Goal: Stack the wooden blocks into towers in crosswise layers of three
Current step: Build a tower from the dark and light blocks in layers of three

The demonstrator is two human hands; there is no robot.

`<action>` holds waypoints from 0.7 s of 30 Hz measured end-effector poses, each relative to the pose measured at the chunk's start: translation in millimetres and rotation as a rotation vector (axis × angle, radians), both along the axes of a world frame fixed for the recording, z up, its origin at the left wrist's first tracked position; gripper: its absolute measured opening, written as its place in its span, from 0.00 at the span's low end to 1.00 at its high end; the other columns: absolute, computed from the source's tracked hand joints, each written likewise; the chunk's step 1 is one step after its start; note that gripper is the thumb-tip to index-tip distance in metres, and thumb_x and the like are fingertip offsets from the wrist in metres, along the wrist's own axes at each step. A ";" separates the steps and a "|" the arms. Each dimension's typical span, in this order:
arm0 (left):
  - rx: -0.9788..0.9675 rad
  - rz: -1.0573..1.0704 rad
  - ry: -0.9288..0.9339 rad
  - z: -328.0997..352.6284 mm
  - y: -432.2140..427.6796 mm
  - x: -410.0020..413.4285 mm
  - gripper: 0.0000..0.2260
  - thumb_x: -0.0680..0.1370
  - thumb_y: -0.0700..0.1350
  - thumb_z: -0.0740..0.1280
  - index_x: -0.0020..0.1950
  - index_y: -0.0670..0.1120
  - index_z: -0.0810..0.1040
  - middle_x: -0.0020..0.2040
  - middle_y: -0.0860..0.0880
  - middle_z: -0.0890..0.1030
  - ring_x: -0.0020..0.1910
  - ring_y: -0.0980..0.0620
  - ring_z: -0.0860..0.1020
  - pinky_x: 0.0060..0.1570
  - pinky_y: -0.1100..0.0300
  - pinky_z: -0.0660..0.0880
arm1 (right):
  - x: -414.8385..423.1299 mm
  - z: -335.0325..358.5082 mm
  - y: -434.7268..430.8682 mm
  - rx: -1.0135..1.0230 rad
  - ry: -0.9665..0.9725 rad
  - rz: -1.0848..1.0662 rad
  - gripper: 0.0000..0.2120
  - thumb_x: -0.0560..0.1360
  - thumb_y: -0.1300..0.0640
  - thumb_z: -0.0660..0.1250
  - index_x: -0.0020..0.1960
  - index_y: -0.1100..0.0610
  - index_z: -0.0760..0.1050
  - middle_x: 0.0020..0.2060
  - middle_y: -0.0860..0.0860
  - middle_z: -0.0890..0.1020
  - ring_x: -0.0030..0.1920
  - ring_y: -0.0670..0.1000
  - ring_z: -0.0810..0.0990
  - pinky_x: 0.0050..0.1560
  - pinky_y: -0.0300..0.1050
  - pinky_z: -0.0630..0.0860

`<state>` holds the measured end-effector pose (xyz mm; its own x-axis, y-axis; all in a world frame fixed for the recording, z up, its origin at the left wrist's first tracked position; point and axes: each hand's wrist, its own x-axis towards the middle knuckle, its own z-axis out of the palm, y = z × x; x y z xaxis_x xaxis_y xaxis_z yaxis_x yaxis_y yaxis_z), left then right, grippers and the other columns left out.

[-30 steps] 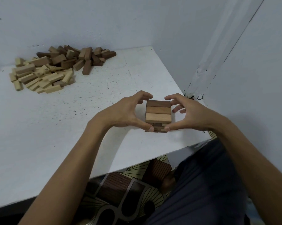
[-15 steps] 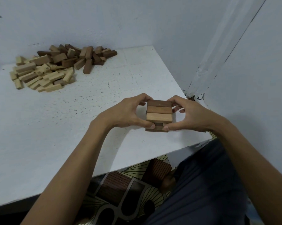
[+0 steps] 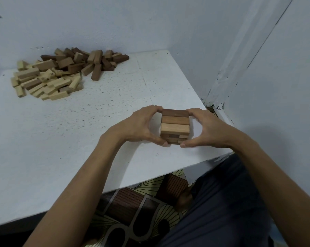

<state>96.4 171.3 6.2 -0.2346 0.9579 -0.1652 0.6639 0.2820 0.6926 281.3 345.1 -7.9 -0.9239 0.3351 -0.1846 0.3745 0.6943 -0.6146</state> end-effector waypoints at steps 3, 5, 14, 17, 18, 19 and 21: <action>-0.034 -0.001 0.069 -5.6 0.3 -0.6 0.39 0.63 0.56 0.82 0.69 0.53 0.69 0.75 0.51 0.65 0.77 0.52 0.56 0.73 0.55 0.55 | 1.3 -4.0 -3.4 0.011 0.014 -0.001 0.46 0.61 0.36 0.79 0.73 0.45 0.63 0.71 0.41 0.65 0.73 0.46 0.59 0.73 0.54 0.63; -0.064 -0.008 0.107 -11.5 0.7 -3.2 0.40 0.62 0.58 0.81 0.70 0.54 0.69 0.80 0.52 0.58 0.80 0.53 0.48 0.77 0.50 0.48 | 1.7 -5.9 -4.8 0.029 -0.001 -0.005 0.47 0.62 0.38 0.79 0.75 0.45 0.62 0.76 0.42 0.60 0.77 0.45 0.51 0.76 0.52 0.56; -0.015 -0.019 0.155 -34.6 3.3 -9.3 0.43 0.56 0.73 0.71 0.67 0.57 0.70 0.79 0.51 0.59 0.79 0.50 0.51 0.77 0.43 0.50 | 1.3 -17.8 -2.7 0.032 -0.003 0.001 0.48 0.63 0.36 0.78 0.76 0.45 0.59 0.78 0.43 0.58 0.79 0.48 0.47 0.78 0.57 0.52; -0.001 -0.021 0.165 -37.5 3.2 -9.5 0.40 0.57 0.73 0.72 0.65 0.59 0.71 0.78 0.52 0.61 0.78 0.49 0.54 0.75 0.41 0.54 | 1.7 -19.4 -2.7 0.018 0.009 -0.011 0.47 0.64 0.38 0.79 0.76 0.45 0.60 0.78 0.43 0.58 0.79 0.48 0.46 0.77 0.55 0.52; -0.002 -0.021 0.170 -37.0 2.9 -9.3 0.40 0.57 0.72 0.73 0.65 0.59 0.71 0.78 0.51 0.61 0.78 0.48 0.54 0.75 0.41 0.54 | 1.7 -19.5 -2.7 0.016 0.009 -0.012 0.47 0.64 0.38 0.79 0.75 0.45 0.60 0.77 0.43 0.58 0.79 0.48 0.46 0.77 0.56 0.52; -0.011 -0.015 0.168 -35.8 2.4 -8.7 0.39 0.58 0.70 0.74 0.66 0.58 0.71 0.79 0.51 0.60 0.79 0.48 0.53 0.75 0.41 0.53 | 1.7 -20.1 -2.5 0.015 0.015 -0.005 0.47 0.63 0.36 0.78 0.75 0.44 0.60 0.77 0.43 0.59 0.79 0.49 0.47 0.78 0.57 0.52; -0.031 -0.003 0.151 -31.9 1.0 -6.8 0.39 0.62 0.64 0.79 0.69 0.56 0.69 0.80 0.51 0.56 0.80 0.50 0.48 0.77 0.44 0.47 | 1.7 -20.8 -2.3 0.017 0.024 0.010 0.47 0.62 0.33 0.77 0.75 0.42 0.60 0.76 0.42 0.61 0.79 0.50 0.49 0.77 0.59 0.53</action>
